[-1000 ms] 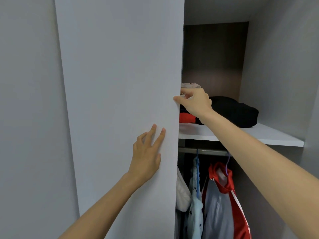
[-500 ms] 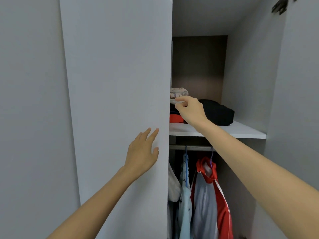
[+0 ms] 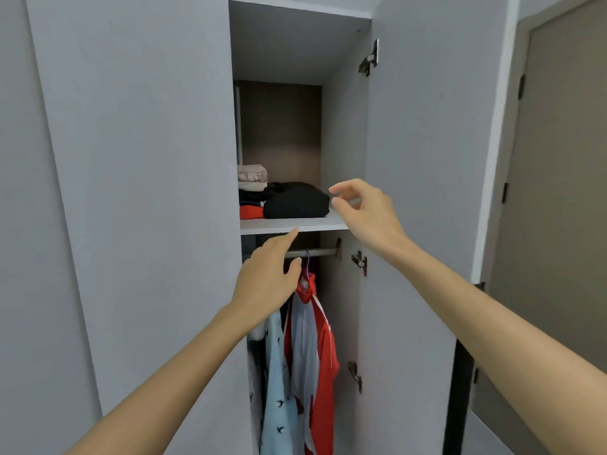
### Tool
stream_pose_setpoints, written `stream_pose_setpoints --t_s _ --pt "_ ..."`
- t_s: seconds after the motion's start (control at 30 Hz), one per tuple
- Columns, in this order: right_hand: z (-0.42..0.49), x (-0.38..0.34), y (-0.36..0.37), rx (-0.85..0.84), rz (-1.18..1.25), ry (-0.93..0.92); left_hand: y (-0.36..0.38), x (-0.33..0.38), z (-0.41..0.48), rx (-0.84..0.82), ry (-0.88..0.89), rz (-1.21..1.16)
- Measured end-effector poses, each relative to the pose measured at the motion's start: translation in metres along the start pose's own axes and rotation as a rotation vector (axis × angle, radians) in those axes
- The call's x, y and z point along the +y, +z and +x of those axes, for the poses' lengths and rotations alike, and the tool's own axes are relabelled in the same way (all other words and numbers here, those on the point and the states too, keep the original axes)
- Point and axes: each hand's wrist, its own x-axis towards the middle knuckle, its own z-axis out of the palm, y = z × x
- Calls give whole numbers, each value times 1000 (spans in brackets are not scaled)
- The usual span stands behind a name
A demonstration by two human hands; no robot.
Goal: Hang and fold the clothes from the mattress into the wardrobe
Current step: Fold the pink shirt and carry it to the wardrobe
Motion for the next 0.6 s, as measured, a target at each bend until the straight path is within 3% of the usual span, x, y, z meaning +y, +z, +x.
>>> stream_pose_setpoints --t_s 0.33,0.5,0.6 --pt "-40 63 -132 202 -180 -51 85 139 8 -136 112 -178" --pt "-30 116 -167 196 -206 0 141 188 19 -254 35 -198" --pt "-21 141 -177 95 -141 78 169 205 23 -246 -6 -217"
